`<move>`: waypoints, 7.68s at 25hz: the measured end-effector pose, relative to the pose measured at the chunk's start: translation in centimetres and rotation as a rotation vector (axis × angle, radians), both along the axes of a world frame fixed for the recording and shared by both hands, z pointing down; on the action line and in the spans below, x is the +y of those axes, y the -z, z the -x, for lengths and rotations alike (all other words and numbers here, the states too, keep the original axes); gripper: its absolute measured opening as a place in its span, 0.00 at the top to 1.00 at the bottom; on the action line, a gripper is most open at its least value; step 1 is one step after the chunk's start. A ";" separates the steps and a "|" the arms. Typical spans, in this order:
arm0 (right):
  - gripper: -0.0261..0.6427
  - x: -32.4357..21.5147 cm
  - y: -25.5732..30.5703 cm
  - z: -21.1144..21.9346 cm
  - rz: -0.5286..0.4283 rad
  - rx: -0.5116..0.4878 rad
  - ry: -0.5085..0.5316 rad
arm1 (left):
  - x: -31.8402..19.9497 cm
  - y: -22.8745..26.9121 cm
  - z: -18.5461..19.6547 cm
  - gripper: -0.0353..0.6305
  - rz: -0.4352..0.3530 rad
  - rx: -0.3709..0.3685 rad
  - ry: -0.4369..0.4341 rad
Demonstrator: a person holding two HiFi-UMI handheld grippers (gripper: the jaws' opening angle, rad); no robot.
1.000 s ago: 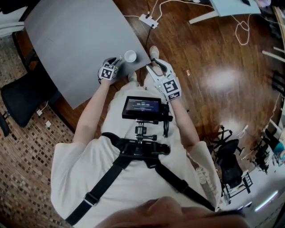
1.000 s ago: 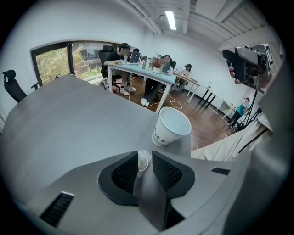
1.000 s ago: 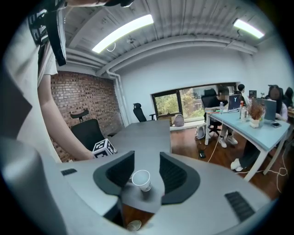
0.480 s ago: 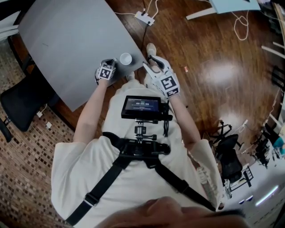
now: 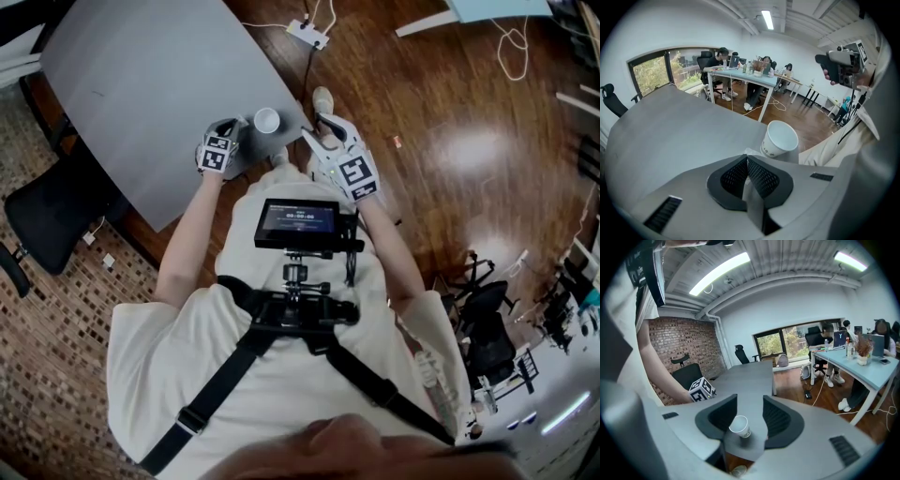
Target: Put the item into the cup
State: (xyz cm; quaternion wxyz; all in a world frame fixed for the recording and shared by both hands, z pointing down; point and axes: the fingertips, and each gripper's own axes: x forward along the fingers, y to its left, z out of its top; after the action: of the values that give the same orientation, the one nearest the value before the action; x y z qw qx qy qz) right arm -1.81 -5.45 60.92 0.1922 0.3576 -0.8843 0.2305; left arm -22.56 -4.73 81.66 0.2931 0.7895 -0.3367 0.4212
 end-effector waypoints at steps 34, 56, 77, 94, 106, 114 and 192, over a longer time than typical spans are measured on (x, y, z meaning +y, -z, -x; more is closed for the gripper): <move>0.69 0.4 -0.9 -0.7 0.007 -0.008 -0.057 | -1.4 6.3 -8.6 0.95 -0.160 -0.071 -0.410; 0.69 0.7 -1.5 -1.2 0.026 -0.007 -0.091 | -0.9 1.8 -7.4 0.95 -0.028 -0.208 -0.462; 0.69 0.5 -1.9 -1.3 0.033 -0.011 -0.107 | -0.9 1.1 -8.1 0.77 0.030 -0.230 -0.426; 0.69 -1.2 -2.6 -1.2 0.002 -0.024 -0.039 | -4.2 7.7 -9.9 0.71 -0.195 0.066 -0.133; 0.69 -0.2 2.0 0.8 -0.112 -0.044 -0.085 | -1.4 17.8 -4.3 0.69 -0.345 0.547 0.191; 0.64 1.8 3.2 0.8 -0.155 -0.071 -0.166 | 2.8 21.9 -1.9 0.68 -0.451 0.720 0.229; 0.65 25.3 3.3 -10.1 -0.174 -0.091 0.063 | 28.3 21.4 -11.8 0.94 -0.384 0.636 0.613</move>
State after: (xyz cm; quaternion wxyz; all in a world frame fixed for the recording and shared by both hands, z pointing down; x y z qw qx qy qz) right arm 8.24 19.89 57.65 0.1271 0.3341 -0.9197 0.1624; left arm -10.78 23.61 60.23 0.3412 0.7833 -0.5193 -0.0169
